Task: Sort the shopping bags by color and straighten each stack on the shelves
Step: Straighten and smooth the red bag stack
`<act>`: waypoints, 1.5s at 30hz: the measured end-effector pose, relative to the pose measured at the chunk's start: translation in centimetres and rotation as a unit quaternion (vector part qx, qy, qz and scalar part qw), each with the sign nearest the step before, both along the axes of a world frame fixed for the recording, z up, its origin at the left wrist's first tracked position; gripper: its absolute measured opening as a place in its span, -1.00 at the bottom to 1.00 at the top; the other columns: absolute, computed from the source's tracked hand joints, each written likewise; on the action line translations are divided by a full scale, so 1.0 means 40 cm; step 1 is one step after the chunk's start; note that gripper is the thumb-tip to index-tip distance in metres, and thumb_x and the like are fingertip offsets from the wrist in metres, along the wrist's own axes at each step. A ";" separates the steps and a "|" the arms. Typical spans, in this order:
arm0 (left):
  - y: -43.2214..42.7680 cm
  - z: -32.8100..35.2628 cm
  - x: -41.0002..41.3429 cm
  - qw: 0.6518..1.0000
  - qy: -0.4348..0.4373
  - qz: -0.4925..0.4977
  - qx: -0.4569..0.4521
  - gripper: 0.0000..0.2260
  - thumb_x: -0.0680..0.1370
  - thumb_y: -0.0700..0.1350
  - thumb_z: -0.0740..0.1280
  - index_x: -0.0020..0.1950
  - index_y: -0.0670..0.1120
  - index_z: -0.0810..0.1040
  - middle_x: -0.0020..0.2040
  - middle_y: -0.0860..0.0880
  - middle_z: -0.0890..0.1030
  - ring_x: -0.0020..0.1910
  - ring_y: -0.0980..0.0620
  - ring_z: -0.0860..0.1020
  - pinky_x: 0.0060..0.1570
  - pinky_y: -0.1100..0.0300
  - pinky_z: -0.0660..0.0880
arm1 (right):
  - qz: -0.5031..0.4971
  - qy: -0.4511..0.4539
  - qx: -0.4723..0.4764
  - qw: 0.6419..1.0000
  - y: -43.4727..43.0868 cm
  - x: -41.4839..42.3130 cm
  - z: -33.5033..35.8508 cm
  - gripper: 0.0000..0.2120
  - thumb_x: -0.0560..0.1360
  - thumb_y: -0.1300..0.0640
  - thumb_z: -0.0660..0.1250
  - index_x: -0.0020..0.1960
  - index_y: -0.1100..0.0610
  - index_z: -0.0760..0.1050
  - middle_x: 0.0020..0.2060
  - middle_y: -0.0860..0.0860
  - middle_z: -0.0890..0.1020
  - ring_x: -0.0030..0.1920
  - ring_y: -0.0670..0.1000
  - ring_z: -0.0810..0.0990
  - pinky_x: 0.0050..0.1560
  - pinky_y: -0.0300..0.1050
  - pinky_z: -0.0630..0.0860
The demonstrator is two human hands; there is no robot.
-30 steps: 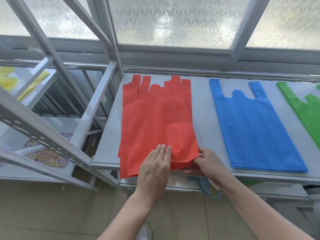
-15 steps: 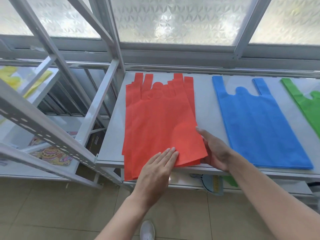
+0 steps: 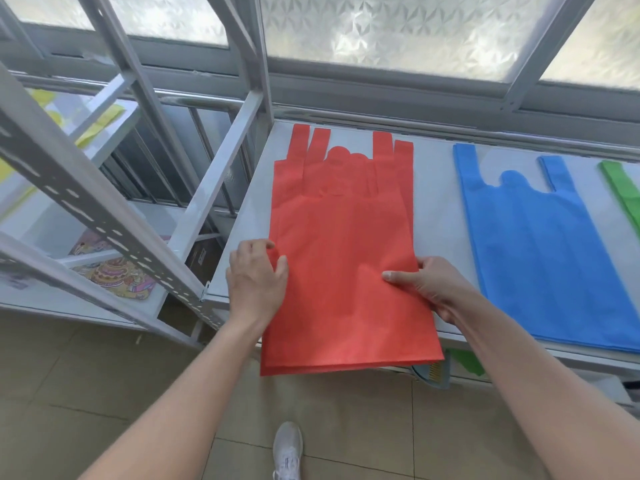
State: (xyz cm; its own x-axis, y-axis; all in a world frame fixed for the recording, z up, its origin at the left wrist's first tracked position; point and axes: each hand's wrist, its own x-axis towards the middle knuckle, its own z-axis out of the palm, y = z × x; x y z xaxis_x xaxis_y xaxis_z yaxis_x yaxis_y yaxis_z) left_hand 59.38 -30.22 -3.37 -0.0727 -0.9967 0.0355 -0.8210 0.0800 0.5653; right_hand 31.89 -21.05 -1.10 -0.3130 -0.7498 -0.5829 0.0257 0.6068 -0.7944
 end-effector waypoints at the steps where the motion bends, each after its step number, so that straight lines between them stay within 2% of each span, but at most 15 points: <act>1: -0.025 0.002 -0.009 1.000 -0.017 0.000 0.020 -0.61 0.61 0.08 0.39 0.36 -0.10 0.52 0.29 -0.13 0.52 0.34 -0.18 0.43 0.32 -0.11 0.39 | 0.011 0.013 0.003 1.000 -0.001 0.002 0.004 -0.60 0.36 0.16 0.65 0.15 0.16 0.64 -0.05 0.08 0.78 -0.06 0.10 0.78 -0.01 0.06 0.71; 5: -0.114 0.023 -0.076 0.997 -0.016 0.028 0.071 -0.36 0.56 0.20 0.44 0.45 -0.17 0.38 0.38 -0.20 0.43 0.43 -0.22 0.34 0.37 -0.12 0.36 | 0.033 0.021 0.011 0.999 -0.033 0.001 0.033 -0.67 0.45 0.08 0.59 0.15 0.17 0.65 -0.05 0.08 0.78 -0.10 0.06 0.78 -0.18 -0.09 0.67; 8: -0.209 0.039 -0.123 0.992 0.052 0.057 0.095 -0.41 0.56 0.13 0.46 0.44 -0.16 0.40 0.41 -0.20 0.40 0.47 -0.22 0.32 0.38 -0.13 0.36 | -0.005 0.015 -0.005 1.000 -0.129 -0.023 0.050 -0.70 0.54 0.13 0.48 0.21 0.25 0.62 -0.06 0.12 0.76 -0.23 0.03 0.73 -0.29 -0.13 0.64; 11: -0.313 0.052 -0.159 0.991 0.060 0.085 0.088 -0.40 0.55 0.09 0.49 0.45 -0.19 0.40 0.45 -0.23 0.40 0.48 -0.23 0.33 0.40 -0.07 0.36 | -0.076 0.031 -0.037 0.996 -0.279 -0.056 0.059 -0.72 0.58 0.20 0.42 0.25 0.30 0.58 -0.13 0.12 0.70 -0.28 0.01 0.68 -0.37 -0.15 0.60; 14: -0.376 0.047 -0.189 0.985 0.055 0.125 0.104 -0.33 0.53 0.06 0.52 0.49 -0.21 0.34 0.49 -0.24 0.35 0.49 -0.24 0.36 0.40 -0.03 0.40 | -0.105 0.068 -0.057 0.990 -0.383 -0.080 0.049 -0.82 0.59 0.23 0.41 0.18 0.23 0.58 -0.12 0.12 0.66 -0.31 -0.01 0.62 -0.47 -0.22 0.52; 16: -0.396 0.042 -0.194 0.983 0.052 0.143 0.102 -0.40 0.50 -0.01 0.53 0.44 -0.20 0.41 0.44 -0.23 0.44 0.40 -0.21 0.50 0.31 0.01 0.49 | -0.110 0.088 -0.056 0.988 -0.408 -0.088 0.031 -0.81 0.55 0.25 0.46 0.13 0.15 0.54 -0.08 0.09 0.65 -0.33 -0.05 0.59 -0.51 -0.28 0.46; 19: -0.427 0.025 -0.182 0.969 0.148 0.153 0.125 -0.54 0.43 -0.05 0.60 0.25 -0.18 0.57 0.22 -0.13 0.65 0.21 -0.14 0.64 0.21 0.04 0.59 | -0.110 0.108 -0.065 0.986 -0.412 -0.095 0.006 -0.55 0.46 0.23 0.58 0.28 0.12 0.51 0.01 0.08 0.68 -0.26 -0.06 0.62 -0.40 -0.22 0.48; 21: -0.434 0.019 -0.172 0.958 0.216 0.140 0.124 -0.62 0.43 0.01 0.61 0.13 -0.15 0.65 0.10 -0.11 0.70 0.10 -0.12 0.68 0.15 -0.01 0.63 | -0.121 0.097 -0.073 0.985 -0.409 -0.100 0.000 -0.55 0.43 0.24 0.60 0.25 0.14 0.52 -0.01 0.09 0.69 -0.26 -0.04 0.66 -0.41 -0.21 0.52; 23: -0.435 0.015 -0.168 0.965 0.228 0.090 0.097 -0.76 0.51 0.02 0.53 0.05 -0.12 0.70 0.01 -0.10 0.72 0.02 -0.11 0.69 0.11 -0.01 0.64 | -0.130 0.079 -0.077 0.985 -0.406 -0.103 0.001 -0.62 0.42 0.24 0.61 0.16 0.13 0.53 -0.10 0.08 0.69 -0.31 -0.05 0.65 -0.49 -0.26 0.51; 26: -0.426 0.018 -0.169 0.954 0.285 0.027 0.090 -0.90 0.65 -0.13 0.33 0.07 -0.07 0.65 -0.06 -0.05 0.75 -0.06 -0.06 0.71 0.08 -0.01 0.65 | -0.130 0.076 -0.070 0.986 -0.409 -0.111 -0.007 -0.60 0.41 0.21 0.63 0.14 0.10 0.52 -0.07 0.08 0.69 -0.30 -0.04 0.65 -0.46 -0.25 0.51; 28: -0.432 0.010 -0.171 0.927 0.354 -0.010 0.122 -0.83 0.70 -0.23 0.20 0.13 -0.08 0.58 -0.07 -0.07 0.76 -0.10 -0.05 0.71 0.08 -0.07 0.65 | -0.120 0.077 -0.060 0.988 -0.415 -0.119 -0.014 -0.59 0.42 0.19 0.62 0.17 0.11 0.52 -0.02 0.10 0.69 -0.25 -0.01 0.67 -0.41 -0.20 0.53; 31: -0.450 0.011 -0.168 0.887 0.413 -0.058 0.199 -0.79 0.72 -0.27 0.16 0.27 -0.22 0.54 -0.01 -0.13 0.76 -0.02 -0.07 0.69 0.06 -0.07 0.65 | -0.098 0.060 -0.044 0.992 -0.424 -0.133 -0.011 -0.76 0.54 0.19 0.50 0.17 0.23 0.59 -0.05 0.12 0.72 -0.21 0.03 0.70 -0.32 -0.14 0.56; 34: -0.462 0.026 -0.164 0.869 0.426 -0.097 0.234 -0.77 0.72 -0.27 0.20 0.32 -0.35 0.52 -0.03 -0.16 0.70 -0.13 -0.02 0.71 -0.07 0.09 0.68 | -0.060 0.041 -0.034 0.997 -0.422 -0.146 -0.002 -0.85 0.59 0.22 0.41 0.13 0.24 0.64 -0.11 0.12 0.75 -0.22 0.05 0.72 -0.32 -0.13 0.58; 38: -0.472 0.054 -0.180 0.874 0.404 -0.127 0.239 -0.78 0.73 -0.31 0.14 0.30 -0.37 0.48 -0.06 -0.17 0.65 -0.25 0.02 0.72 -0.25 0.20 0.66 | -0.014 0.106 -0.027 0.994 -0.414 -0.168 0.017 -0.89 0.57 0.26 0.37 0.07 0.22 0.63 -0.17 0.11 0.71 -0.26 0.03 0.68 -0.30 -0.14 0.57; 45: -0.558 0.145 -0.286 0.885 0.419 -0.131 0.153 -0.84 0.71 -0.35 0.16 0.22 -0.20 0.48 -0.09 -0.21 0.63 -0.30 -0.07 0.60 -0.42 0.18 0.60 | -0.092 0.117 -0.125 0.981 -0.469 -0.221 0.042 -0.87 0.59 0.26 0.32 0.02 0.18 0.65 -0.20 0.08 0.68 -0.28 0.00 0.63 -0.22 -0.10 0.59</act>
